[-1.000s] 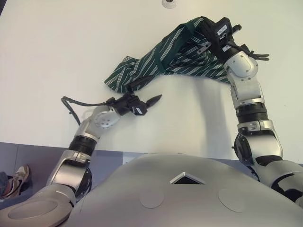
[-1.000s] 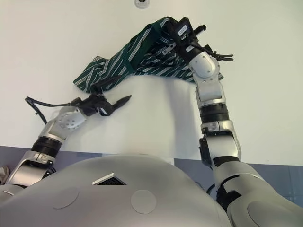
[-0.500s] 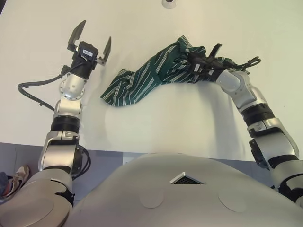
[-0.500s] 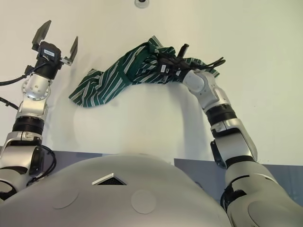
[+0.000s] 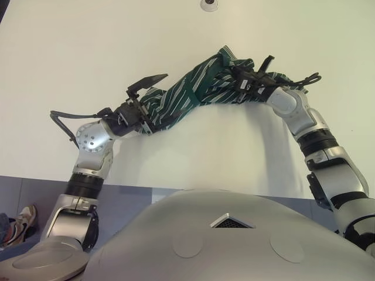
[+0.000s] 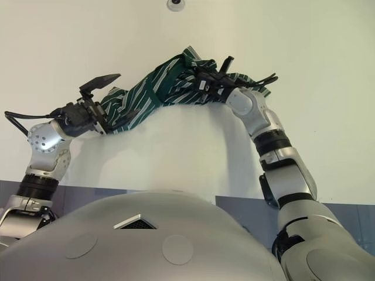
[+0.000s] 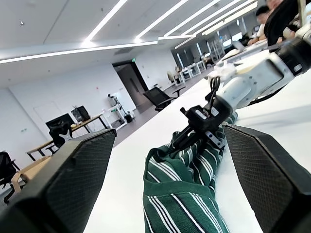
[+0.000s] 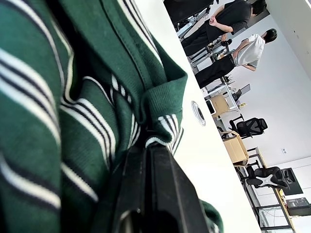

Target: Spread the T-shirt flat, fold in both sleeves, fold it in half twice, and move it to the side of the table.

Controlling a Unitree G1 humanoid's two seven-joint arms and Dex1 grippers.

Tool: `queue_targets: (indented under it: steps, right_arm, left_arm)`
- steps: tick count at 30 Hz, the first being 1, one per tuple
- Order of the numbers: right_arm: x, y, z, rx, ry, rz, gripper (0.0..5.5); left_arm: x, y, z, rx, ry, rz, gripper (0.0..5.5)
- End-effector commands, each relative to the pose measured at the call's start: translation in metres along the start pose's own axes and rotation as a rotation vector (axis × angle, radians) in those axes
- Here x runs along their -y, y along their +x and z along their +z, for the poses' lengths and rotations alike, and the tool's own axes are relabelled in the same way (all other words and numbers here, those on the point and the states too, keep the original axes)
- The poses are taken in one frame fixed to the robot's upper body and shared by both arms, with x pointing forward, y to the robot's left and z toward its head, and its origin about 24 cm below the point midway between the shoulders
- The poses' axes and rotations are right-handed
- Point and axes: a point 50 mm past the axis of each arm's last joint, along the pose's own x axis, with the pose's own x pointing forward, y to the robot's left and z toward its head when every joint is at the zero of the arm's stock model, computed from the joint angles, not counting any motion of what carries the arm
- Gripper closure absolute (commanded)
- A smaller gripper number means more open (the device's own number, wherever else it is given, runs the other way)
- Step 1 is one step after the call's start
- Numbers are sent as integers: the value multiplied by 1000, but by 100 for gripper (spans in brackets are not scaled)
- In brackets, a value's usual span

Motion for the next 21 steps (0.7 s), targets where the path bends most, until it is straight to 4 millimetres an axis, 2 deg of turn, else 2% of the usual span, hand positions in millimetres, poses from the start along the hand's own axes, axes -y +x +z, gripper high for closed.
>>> queue_targets:
  steps: [1, 3, 8, 12, 17, 19, 21]
  right_arm:
    - [-18, -6, -11, -61, 14, 73, 545]
    - [-18, -6, -10, -54, 15, 76, 545]
    - [-17, -7, -8, -44, 15, 77, 545]
    - [-17, -6, -7, -44, 12, 79, 545]
    - [-18, -6, -7, -44, 14, 80, 545]
    - [-19, -7, -7, -44, 14, 81, 545]
    - [-20, -7, -7, -45, 14, 82, 545]
  left_arm:
    - [-12, 1, -17, -140, 67, 36, 141]
    - [-20, 0, -36, -280, 91, 82, 141]
    - [-24, -2, -59, -441, 113, 128, 141]
    - [-8, -6, -65, -488, 166, 12, 141]
    - [-3, -19, -74, -588, 251, -96, 141]
    - [-16, -29, -82, -710, 372, -101, 141]
    - [-53, -44, -88, -894, 574, -27, 141]
